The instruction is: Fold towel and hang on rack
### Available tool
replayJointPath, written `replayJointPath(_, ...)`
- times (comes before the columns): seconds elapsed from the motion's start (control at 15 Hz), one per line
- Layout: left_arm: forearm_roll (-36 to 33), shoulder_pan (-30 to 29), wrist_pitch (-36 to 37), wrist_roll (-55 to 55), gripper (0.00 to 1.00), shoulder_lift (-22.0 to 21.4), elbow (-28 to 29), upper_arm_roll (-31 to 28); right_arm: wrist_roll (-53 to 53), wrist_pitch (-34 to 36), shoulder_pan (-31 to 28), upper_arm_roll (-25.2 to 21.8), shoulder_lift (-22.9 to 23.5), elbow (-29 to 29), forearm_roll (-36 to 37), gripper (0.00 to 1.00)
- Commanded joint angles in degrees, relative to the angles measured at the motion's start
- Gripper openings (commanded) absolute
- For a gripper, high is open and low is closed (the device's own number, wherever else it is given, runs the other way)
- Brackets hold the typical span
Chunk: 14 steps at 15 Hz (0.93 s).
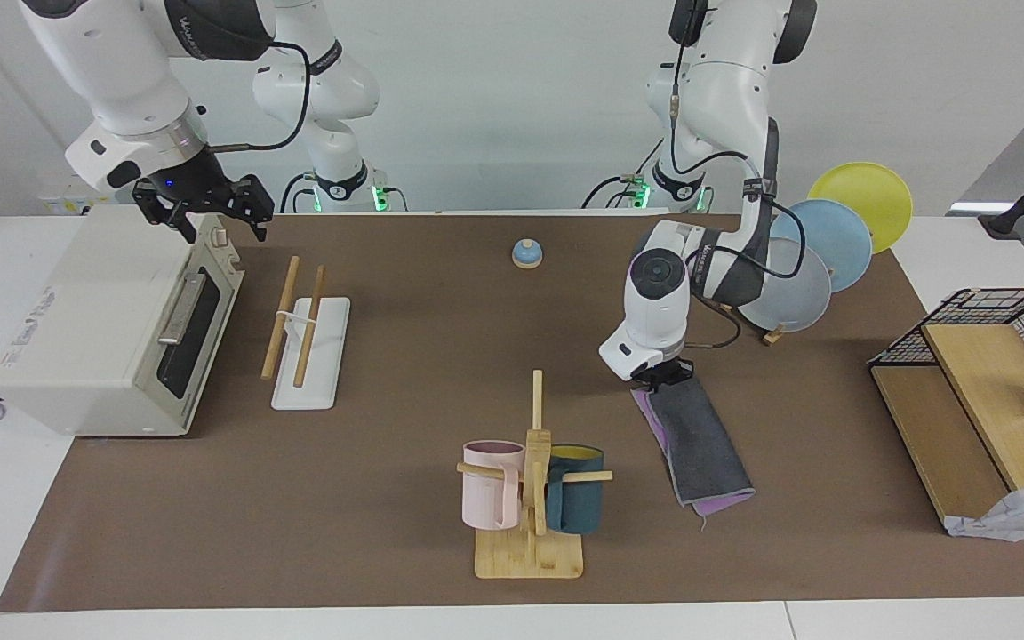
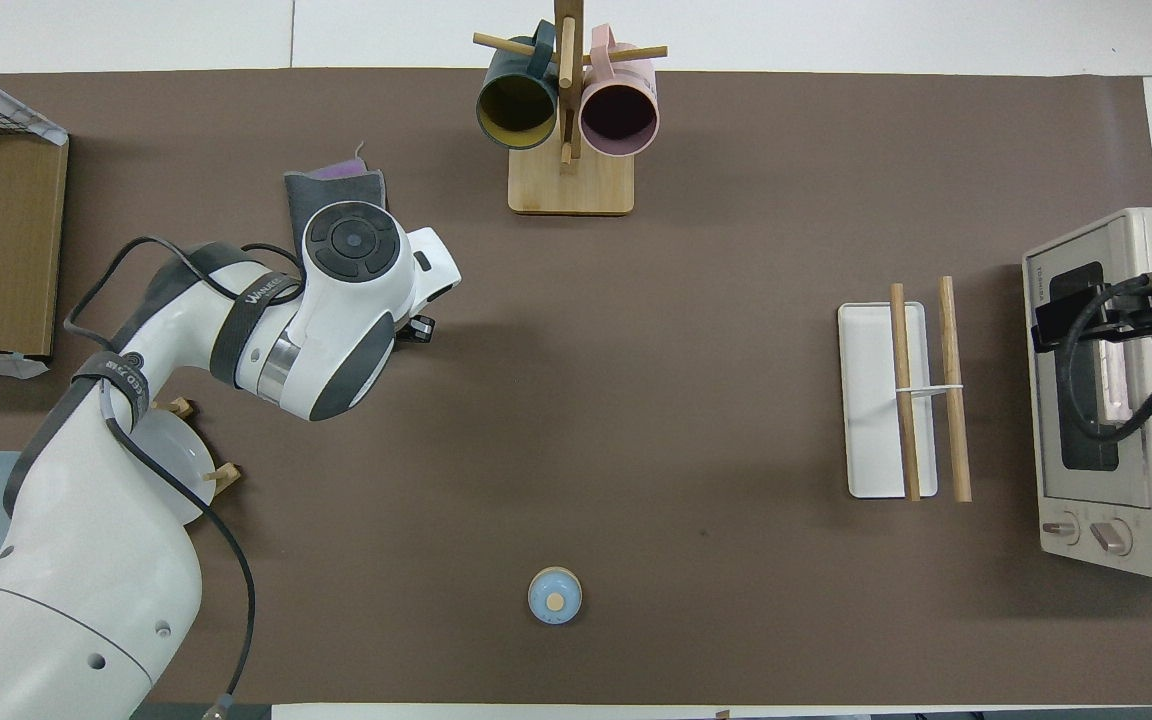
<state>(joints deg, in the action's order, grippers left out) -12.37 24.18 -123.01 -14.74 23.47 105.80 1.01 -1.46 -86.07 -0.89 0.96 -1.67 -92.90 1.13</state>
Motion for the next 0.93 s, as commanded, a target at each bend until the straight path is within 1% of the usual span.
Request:
replayJointPath(0.0, 2.34, -0.54, -0.66, -0.91, 1.0, -1.15, 0.64, -0.05, -0.65, 0.02, -0.95, 0.44, -0.79, -0.61, -1.22, 1.0)
replayJointPath(0.07, 3.92, -1.15, 0.05, -0.82, 1.0, -1.93, 0.38, -0.05, -0.65, -0.07, -0.95, 0.44, -0.79, -0.61, -1.22, 1.0)
replayJointPath(0.27, 5.51, -3.61, 2.16, -0.11, 1.0, -4.39, -0.24, 0.04, -0.65, 0.02, -0.95, 0.44, -0.79, -0.61, -1.22, 1.0)
replayJointPath(0.4, 9.27, -5.71, 2.08, 0.93, 1.0, -5.8, -0.5, 0.04, -0.65, 0.02, -0.95, 0.44, -0.79, -0.61, -1.22, 1.0)
replayJointPath(0.6, 16.56, -10.8, 1.2, 5.23, 1.0, -6.16, -0.95, -0.04, -0.65, -0.07, -0.95, 0.44, -0.79, -0.61, -1.22, 1.0)
replayJointPath(0.73, 21.84, -14.67, -0.2, 11.02, 1.0, -6.25, 0.1, 0.04, -0.65, 0.02, -0.95, 0.36, -0.79, -0.61, -1.22, 1.0)
replayJointPath(0.87, 26.67, -17.23, -1.43, 14.99, 1.0, -6.51, 1.69, -0.04, -0.65, 0.02, -0.95, 0.44, -0.7, -0.61, -1.22, 1.0)
